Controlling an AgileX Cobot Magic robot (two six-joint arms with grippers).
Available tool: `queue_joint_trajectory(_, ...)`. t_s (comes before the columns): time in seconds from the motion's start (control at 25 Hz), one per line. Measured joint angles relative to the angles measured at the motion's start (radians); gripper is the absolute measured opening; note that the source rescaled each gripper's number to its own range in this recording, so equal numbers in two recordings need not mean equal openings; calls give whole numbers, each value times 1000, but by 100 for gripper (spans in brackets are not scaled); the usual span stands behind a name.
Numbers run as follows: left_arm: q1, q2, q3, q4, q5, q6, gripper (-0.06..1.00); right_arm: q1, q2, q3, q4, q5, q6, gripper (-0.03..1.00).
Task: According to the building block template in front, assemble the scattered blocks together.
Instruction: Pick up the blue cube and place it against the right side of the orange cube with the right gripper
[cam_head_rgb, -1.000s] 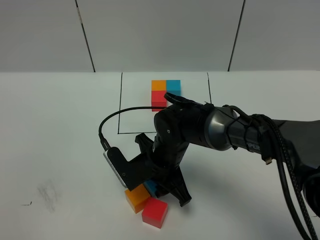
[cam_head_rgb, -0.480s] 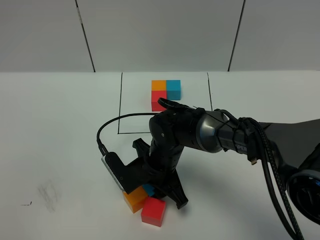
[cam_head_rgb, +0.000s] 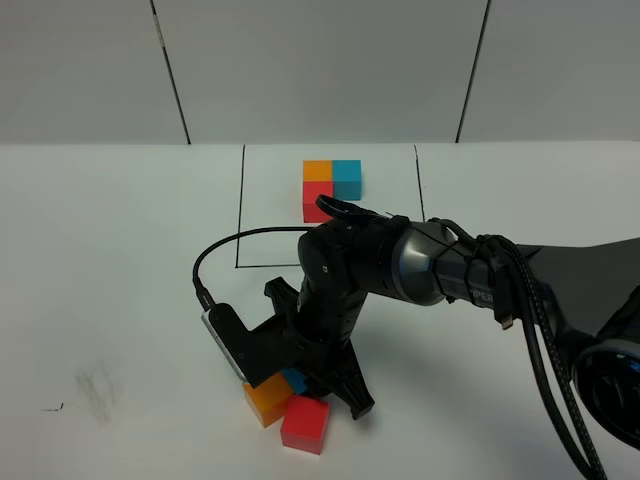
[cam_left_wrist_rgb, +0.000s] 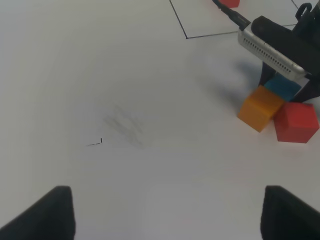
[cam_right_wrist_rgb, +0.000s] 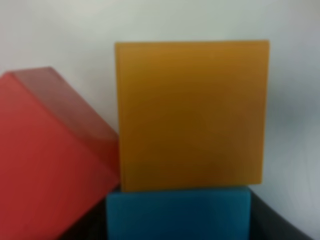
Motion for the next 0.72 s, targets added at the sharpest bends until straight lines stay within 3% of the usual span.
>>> queue_joint_trajectory(0.24, 0, 0, 0, 0, 0, 0, 96, 0, 0, 0, 1, -1, 0, 25)
queue_joint_trajectory(0.48, 0, 0, 0, 0, 0, 0, 96, 0, 2, 0, -3, -51, 56, 66)
queue_joint_trajectory(0.56, 0, 0, 0, 0, 0, 0, 96, 0, 0, 0, -27, -63, 73, 72)
queue_joint_trajectory(0.72, 0, 0, 0, 0, 0, 0, 96, 0, -8, 0, -113, -68, 139, 75)
